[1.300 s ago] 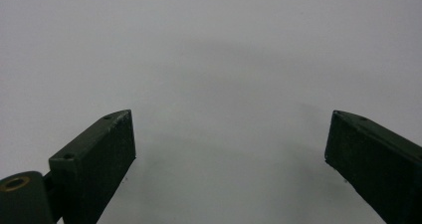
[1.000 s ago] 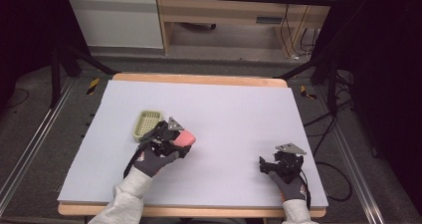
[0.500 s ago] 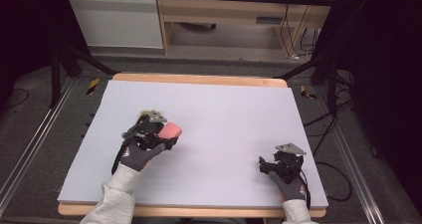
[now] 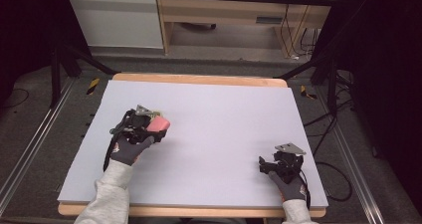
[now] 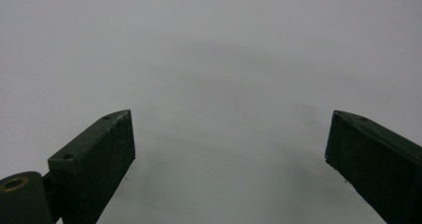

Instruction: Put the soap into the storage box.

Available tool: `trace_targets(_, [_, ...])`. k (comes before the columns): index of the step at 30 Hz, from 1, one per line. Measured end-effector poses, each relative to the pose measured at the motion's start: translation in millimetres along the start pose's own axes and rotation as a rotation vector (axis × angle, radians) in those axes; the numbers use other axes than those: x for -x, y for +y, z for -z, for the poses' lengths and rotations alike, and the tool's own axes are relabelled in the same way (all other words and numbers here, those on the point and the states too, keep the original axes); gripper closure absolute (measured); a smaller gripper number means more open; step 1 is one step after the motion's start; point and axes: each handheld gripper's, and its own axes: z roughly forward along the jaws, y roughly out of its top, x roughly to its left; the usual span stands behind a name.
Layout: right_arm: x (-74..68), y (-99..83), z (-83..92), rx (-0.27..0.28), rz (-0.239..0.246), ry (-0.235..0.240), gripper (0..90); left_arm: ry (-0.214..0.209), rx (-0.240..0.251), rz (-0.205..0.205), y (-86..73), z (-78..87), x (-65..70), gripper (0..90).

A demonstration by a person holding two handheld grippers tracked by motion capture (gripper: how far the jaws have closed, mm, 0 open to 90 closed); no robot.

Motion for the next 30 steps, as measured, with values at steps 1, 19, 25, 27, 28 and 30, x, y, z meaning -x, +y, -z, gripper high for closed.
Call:
trace_targets(1, [0.0, 0.0, -0.1, 0.000, 0.000, 0.000, 5.8, 0.013, -0.001, 0.001, -0.1, 0.0, -2.4, 37.1])
trace_targets(19, [-0.7, 0.5, -0.8, 0.001, 0.006, 0.002, 5.7, 0.070, 0.009, 0.058, -1.0, -2.3, -27.3, 37.1])
trace_targets(25, [-1.3, 0.6, -1.2, -0.002, 0.009, 0.001, 5.7, 0.089, -0.001, 0.062, -1.5, -8.6, -31.9, 37.1])
trace_targets(27, [-1.2, 0.6, -1.3, -0.003, 0.009, 0.001, 5.7, 0.091, -0.003, 0.063, -1.5, -11.0, -32.9, 37.1])
trace_targets(28, [-1.3, 0.6, -1.4, -0.003, 0.009, 0.001, 5.7, 0.094, -0.006, 0.062, -1.5, -12.2, -33.7, 37.1])
trace_targets(30, [-1.2, 0.5, -1.5, -0.004, 0.012, 0.002, 5.7, 0.097, -0.009, 0.063, -1.1, -15.6, -35.0, 37.1])
